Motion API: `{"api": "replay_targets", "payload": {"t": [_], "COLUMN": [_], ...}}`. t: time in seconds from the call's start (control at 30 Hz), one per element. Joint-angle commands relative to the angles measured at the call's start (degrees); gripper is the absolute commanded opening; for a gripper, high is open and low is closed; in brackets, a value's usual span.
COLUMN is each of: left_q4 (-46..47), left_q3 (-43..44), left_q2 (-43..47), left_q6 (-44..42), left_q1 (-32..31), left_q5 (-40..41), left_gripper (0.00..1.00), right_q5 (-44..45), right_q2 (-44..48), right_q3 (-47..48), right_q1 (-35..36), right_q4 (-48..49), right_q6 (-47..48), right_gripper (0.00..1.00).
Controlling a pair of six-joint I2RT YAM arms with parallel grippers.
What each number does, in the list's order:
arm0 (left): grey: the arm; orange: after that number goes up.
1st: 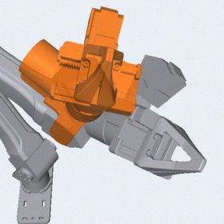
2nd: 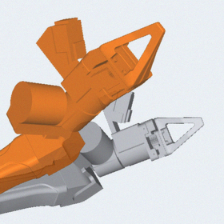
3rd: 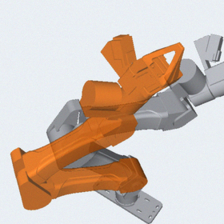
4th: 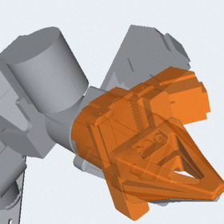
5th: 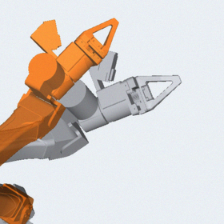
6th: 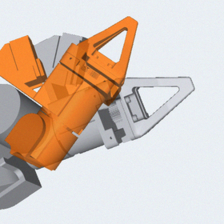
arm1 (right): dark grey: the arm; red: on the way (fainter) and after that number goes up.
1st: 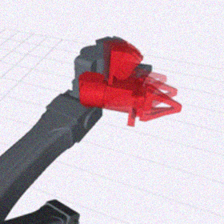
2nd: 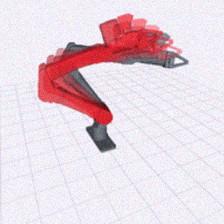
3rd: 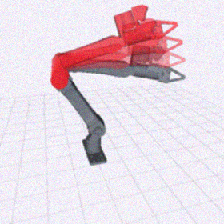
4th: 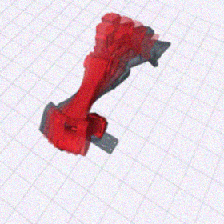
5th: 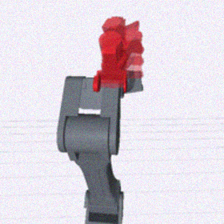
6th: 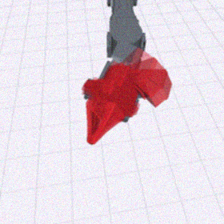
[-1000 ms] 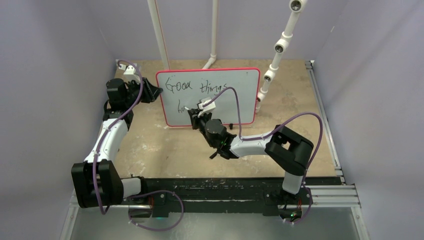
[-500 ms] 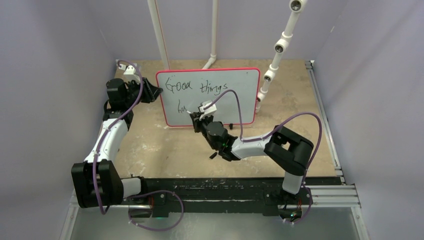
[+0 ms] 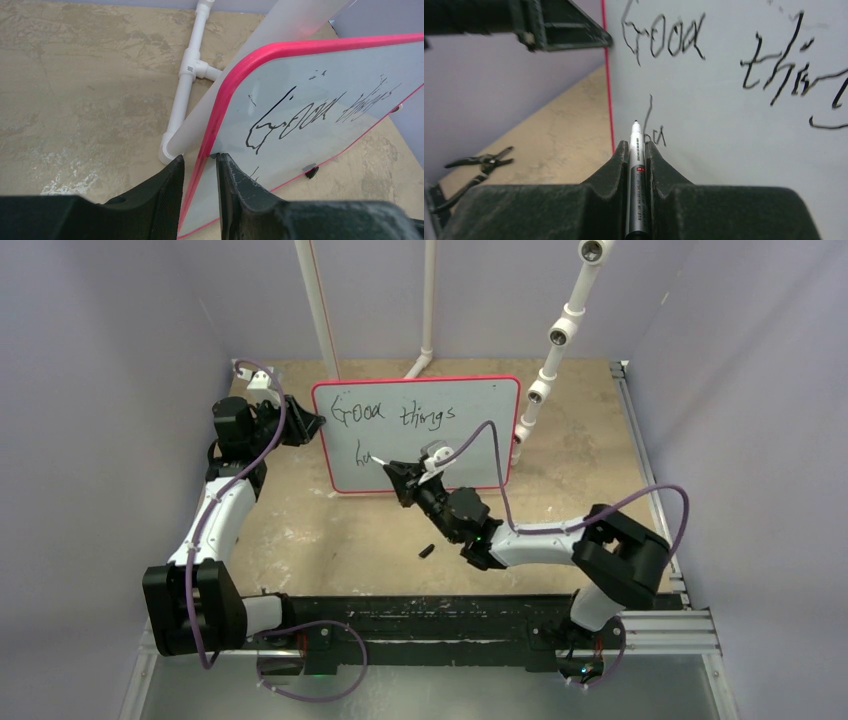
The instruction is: Write a sentence on the whiteboard
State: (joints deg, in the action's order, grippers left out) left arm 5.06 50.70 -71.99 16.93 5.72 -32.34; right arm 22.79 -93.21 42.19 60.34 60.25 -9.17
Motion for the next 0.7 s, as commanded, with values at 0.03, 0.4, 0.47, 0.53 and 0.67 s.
{"api": "replay_targets", "payload": {"t": [0.03, 0.4, 0.47, 0.53, 0.67], "left_q4": [1.61, 1.31, 1.39, 1.4, 1.53], "left_q3": [-0.31, -0.42, -0.41, -0.42, -0.37], "left_q2": [1.49, 1.64, 1.6, 1.42, 1.41], "left_q6": [-0.4, -0.39, -0.4, -0.33, -0.23], "left_q1": [-0.03, -0.07, -0.03, 0.0, -0.01], "left_q5": [-0.2, -0.09, -0.06, -0.14, -0.23], "left_gripper": [0.29, 0.29, 0.29, 0.3, 0.3], "right_q5": [-4.17, 0.73, 1.38, 2.07, 2.82], "right_q2": [7.0, 2.8, 1.17, -0.37, -2.47], "right_q3": [-2.16, 0.38, 1.22, 1.94, 3.44], "right_q1": [0.22, 0.13, 0.13, 0.13, 0.14], "right_q4": [4.42, 4.18, 5.2, 5.9, 6.02], "right_q6": [1.62, 2.54, 2.88, 2.93, 3.43], "right_gripper": [0.0, 0.0, 0.0, 0.0, 0.0]}}
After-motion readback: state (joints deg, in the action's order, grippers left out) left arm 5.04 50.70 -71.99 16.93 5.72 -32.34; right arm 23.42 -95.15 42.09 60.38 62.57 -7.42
